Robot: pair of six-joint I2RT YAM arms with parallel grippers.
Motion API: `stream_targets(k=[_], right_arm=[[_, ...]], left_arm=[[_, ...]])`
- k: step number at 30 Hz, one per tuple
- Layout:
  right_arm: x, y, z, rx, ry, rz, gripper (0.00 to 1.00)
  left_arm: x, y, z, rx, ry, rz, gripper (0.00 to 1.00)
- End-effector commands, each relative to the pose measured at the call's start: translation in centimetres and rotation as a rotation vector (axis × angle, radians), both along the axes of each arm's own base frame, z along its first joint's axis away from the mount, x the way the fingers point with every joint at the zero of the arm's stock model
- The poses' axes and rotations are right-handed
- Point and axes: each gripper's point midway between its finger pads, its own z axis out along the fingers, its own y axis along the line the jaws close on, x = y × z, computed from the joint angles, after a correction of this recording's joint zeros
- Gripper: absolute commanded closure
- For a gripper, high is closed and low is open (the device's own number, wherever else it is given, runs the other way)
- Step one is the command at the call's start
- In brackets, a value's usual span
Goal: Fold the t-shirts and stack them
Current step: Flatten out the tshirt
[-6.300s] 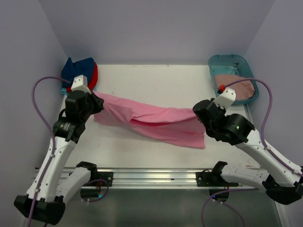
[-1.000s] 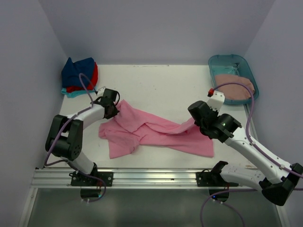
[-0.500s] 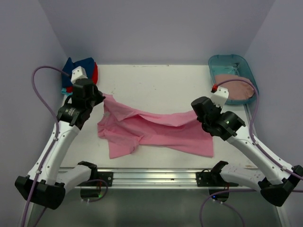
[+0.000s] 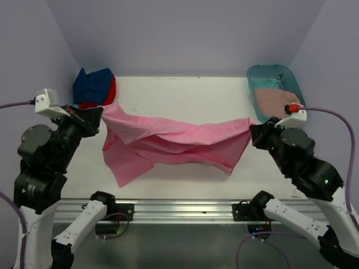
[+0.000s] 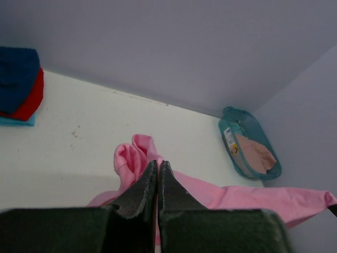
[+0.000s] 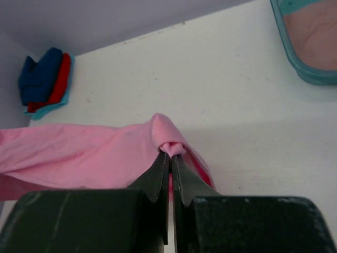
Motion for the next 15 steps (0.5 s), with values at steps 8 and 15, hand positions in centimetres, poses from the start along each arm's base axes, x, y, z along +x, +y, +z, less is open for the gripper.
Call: stream_targets(k=[8,15], right_arm=[[-9.0,-4.8,15.3,0.176,-0.513,0.2,1.0],[-4.8,-5.5,12.9,0.024,-0.325,0.017,1.0]], left_arm=[[-16.4,1.1,14.9,0.025,-0.591,-0.176,1.0],[-11.9,0.3,13.7,0.102,-0.562,-0.159,1.0]])
